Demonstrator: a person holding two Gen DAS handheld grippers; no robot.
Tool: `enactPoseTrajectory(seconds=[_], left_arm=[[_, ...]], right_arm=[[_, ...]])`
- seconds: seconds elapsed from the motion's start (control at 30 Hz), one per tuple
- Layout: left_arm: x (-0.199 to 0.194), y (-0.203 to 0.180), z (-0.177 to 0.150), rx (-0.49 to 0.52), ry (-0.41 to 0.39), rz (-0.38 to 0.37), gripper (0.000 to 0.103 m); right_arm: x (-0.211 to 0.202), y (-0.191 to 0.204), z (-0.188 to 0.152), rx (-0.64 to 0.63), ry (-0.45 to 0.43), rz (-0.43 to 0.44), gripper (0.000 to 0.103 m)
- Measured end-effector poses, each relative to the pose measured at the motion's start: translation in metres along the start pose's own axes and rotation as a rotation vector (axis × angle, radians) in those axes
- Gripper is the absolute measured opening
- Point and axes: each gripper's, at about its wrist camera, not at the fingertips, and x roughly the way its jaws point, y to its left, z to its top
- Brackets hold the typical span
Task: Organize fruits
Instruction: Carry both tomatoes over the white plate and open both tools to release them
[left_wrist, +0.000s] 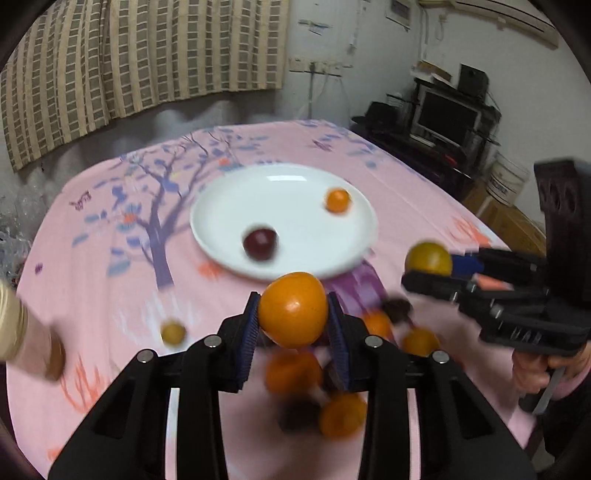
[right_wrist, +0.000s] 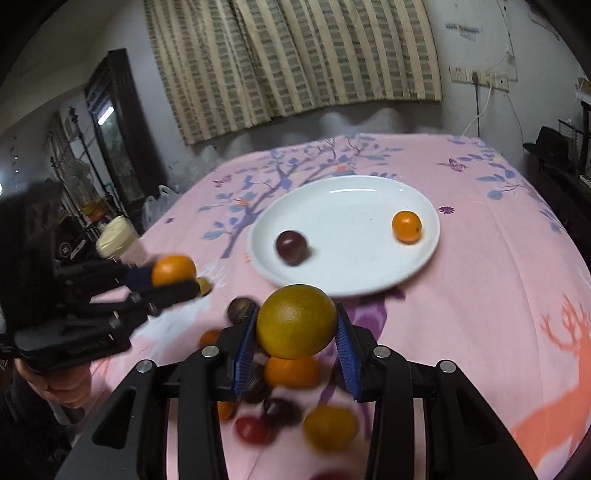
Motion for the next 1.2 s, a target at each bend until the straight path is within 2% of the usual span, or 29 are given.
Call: enactPoseTrajectory(seconds=[0.1,0.23,0.37,0.47,0.53,0.57,0.6,0.67,0.73,0.8,0.93,1.03,1.2], left_arm=[[0.045,0.022,0.044,-0.025,0.011,0.064,0.035],[0.110,0.048,0.078,-0.091,0.144,0.066,0.035],[0.144,0.053,0.081,-0.074,0.199,0.121,0.035],[0.161,0.057,0.076,-0.102,0.254,0.103,0.035],[0.164,0.059,0.075,-0.111,0.253,0.118,0.035],[0.162,0.057,0.074,-0.110,0.254,0.128,0.043],[0.155,0.055,0.074,-0.101,0.246,0.139,0.061],[0.130,0.051,0.072,-0.071,0.169,0.173,0.075],[0.098,0.041,0.066,-0.019,0.100,0.204,0.080],[0.063,0.034,0.054,0.011,0.047,0.213,0.096],[0.000,0.020,0.008,0.001,-0.063,0.226,0.098],[-0.025,0.013,-0.034,-0.047,-0.051,0.173,0.098],[-0.035,-0.001,-0.095,-0.122,0.018,0.095,0.098]], right_arm=[[0.042,-0.012,0.032,0.007,0.061,-0.047,0.041],[0.084,-0.026,0.050,0.014,0.143,-0.106,0.041],[0.113,-0.035,0.052,0.029,0.212,-0.108,0.041],[0.123,-0.034,0.049,0.017,0.231,-0.103,0.042],[0.124,-0.033,0.047,0.013,0.229,-0.097,0.043],[0.120,-0.032,0.047,0.009,0.220,-0.100,0.046],[0.116,-0.032,0.047,0.007,0.208,-0.097,0.053],[0.092,-0.028,0.047,-0.006,0.155,-0.086,0.056],[0.070,-0.027,0.045,-0.015,0.106,-0.096,0.060],[0.039,-0.026,0.035,-0.010,0.046,-0.103,0.065],[-0.008,-0.028,-0.006,0.037,0.016,-0.128,0.069],[-0.034,-0.027,-0.044,0.104,0.008,-0.140,0.069],[-0.045,-0.017,-0.090,0.131,0.040,-0.130,0.069]])
